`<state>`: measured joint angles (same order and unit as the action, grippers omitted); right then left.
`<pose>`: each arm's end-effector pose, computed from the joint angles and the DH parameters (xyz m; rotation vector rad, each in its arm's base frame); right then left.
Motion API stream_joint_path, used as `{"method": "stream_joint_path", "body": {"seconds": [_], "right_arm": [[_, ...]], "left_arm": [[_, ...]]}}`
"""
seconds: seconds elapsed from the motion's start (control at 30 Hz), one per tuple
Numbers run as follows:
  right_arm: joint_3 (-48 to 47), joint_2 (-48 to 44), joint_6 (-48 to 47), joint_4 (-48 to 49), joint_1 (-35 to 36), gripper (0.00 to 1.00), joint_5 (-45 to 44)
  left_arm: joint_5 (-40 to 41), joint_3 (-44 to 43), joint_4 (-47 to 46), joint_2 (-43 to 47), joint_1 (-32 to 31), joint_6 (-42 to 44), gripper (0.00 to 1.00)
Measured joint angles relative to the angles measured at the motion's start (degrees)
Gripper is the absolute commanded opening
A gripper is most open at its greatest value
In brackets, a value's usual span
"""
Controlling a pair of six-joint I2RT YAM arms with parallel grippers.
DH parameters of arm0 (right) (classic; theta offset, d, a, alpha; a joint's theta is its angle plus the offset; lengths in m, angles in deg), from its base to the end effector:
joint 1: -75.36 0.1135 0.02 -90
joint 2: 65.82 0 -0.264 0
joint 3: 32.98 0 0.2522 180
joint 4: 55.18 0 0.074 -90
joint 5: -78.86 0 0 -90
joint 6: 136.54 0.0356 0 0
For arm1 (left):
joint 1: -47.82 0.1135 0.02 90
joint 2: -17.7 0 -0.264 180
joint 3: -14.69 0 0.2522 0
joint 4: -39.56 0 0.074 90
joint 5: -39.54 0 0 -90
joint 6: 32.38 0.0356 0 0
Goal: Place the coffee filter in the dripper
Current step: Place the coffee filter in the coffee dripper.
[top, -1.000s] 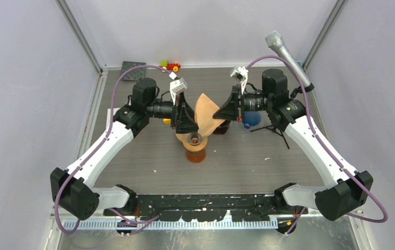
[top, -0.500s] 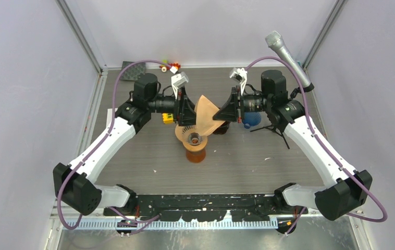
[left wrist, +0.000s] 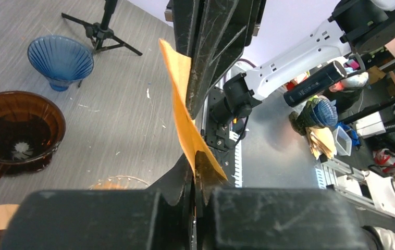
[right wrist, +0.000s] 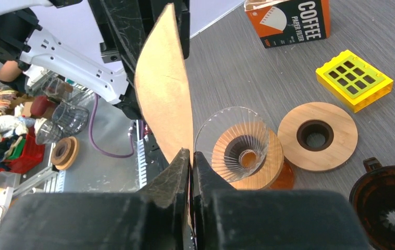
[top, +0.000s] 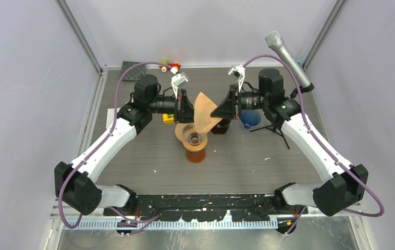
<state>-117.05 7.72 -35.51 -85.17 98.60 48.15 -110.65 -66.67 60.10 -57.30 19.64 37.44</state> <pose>0.2453 0.1386 0.3821 -0.9264 1.7400 1.3756 0.2421 -0.1648 0.3740 0.9316 1.7308 -1.5187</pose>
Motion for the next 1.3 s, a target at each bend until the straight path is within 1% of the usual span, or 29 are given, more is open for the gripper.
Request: {"method": "stream_joint_path", "body": {"seconds": [0.1, 0.2, 0.23, 0.3, 0.4, 0.5, 0.63, 0.73, 0.93, 1.1, 1.3], "right_arm": [[-0.2, 0.3, 0.3, -0.3, 0.0, 0.43, -1.6], [-2.6, 0.3, -1.9, -5.3, 0.0, 0.57, -6.9], [-4.2, 0.3, -3.1, -7.3, 0.0, 0.63, -9.5], [-7.5, 0.2, -5.2, -10.1, 0.6, 0.68, -15.2], [-13.0, 0.2, -8.8, -14.5, 3.4, 0.68, -25.3], [-17.9, 0.3, -12.5, -17.9, 9.4, 0.68, -34.7], [-22.4, 1.8, -15.3, -20.6, 15.4, 0.68, -42.8], [-24.5, 4.3, -16.8, -22.1, 17.7, 0.68, -47.6], [-25.5, 8.5, -18.5, -25.5, 20.9, 0.68, -53.5], [-26.4, 10.6, -19.8, -26.9, 22.8, 0.66, -56.3], [-27.5, 11.3, -20.4, -27.5, 23.1, 0.62, -58.6]], "left_arm": [[0.3, 0.1, 0.2, 0.0, 0.0, -0.7, 0.0], [4.2, -0.5, 3.1, 0.2, 0.0, -0.6, 0.0], [6.6, -0.9, 4.2, 0.3, 0.0, -0.7, 0.0], [13.5, -2.3, 7.6, 0.7, -0.3, -1.2, 0.0], [23.5, -6.8, 13.0, 0.6, -0.9, -3.3, 0.0], [30.7, -12.1, 15.8, 0.2, -1.2, -6.6, 0.0], [34.9, -16.0, 16.3, -1.7, -1.8, -11.2, 0.0], [37.0, -16.5, 16.3, -3.6, -2.2, -15.1, 0.0], [40.8, -15.6, 16.4, -5.0, -4.0, -21.0, 0.0], [41.7, -15.6, 16.2, -5.0, -5.1, -22.9, 0.0], [42.0, -15.6, 16.2, -5.0, -5.5, -23.4, 0.0]]}}
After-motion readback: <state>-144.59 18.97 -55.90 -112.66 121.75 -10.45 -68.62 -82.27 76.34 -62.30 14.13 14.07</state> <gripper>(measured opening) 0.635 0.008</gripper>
